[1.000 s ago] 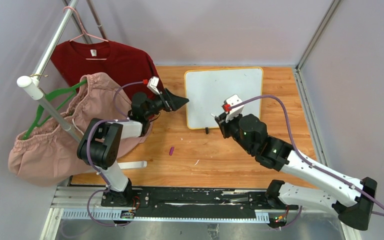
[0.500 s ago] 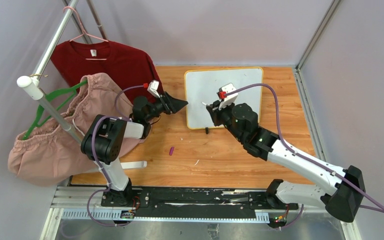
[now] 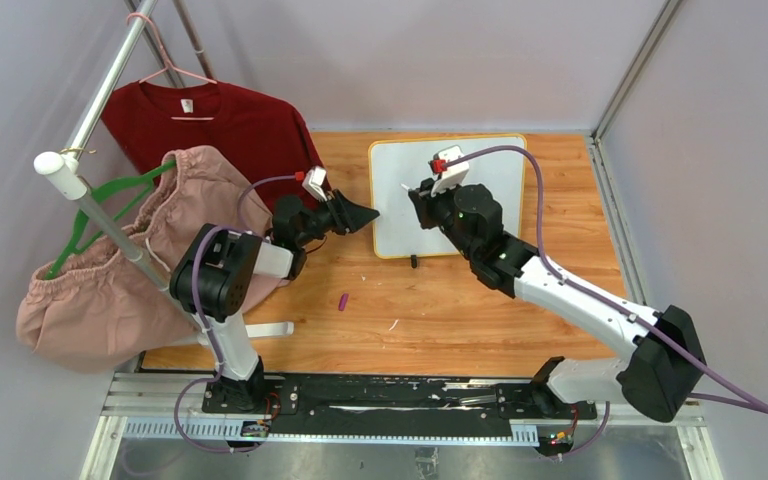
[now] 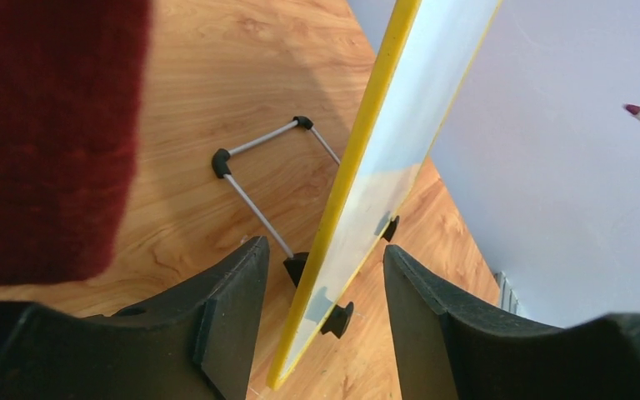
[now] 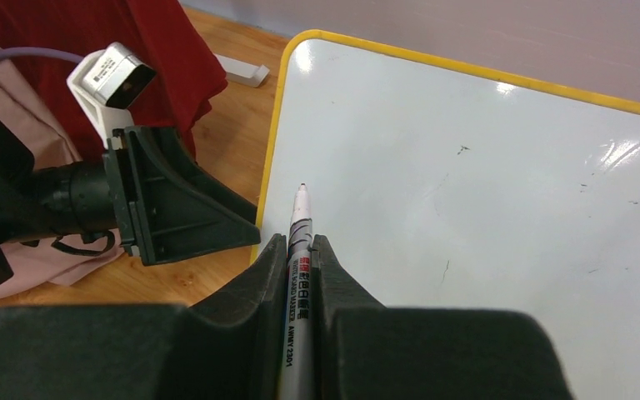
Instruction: Write a sentence on the whiteboard
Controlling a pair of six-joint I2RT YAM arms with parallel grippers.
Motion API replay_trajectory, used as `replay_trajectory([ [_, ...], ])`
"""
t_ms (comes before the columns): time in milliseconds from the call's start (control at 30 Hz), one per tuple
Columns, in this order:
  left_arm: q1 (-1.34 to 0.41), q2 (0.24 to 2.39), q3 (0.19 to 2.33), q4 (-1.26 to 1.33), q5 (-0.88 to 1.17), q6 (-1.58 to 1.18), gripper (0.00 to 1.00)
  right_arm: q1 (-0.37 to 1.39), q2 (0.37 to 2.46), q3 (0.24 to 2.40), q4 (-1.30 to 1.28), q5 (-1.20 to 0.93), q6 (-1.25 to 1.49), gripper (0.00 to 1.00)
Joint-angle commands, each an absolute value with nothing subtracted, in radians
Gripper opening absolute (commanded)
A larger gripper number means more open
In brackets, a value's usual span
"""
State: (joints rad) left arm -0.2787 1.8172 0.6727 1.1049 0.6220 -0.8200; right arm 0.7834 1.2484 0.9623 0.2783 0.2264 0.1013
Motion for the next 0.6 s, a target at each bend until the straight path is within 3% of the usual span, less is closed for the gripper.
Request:
replay_trajectory([
  [0,-0.29,1.827,0.683,1.122,0.636,-0.793,0.57,0.749,1.275,0.995,0.334,0.211,0.084,0.0],
  [567,-0.301,1.834,0.684,1.098,0.633,-0.769,0.46,0.727,1.402,1.06,0.382,0.181,0.034,0.0],
])
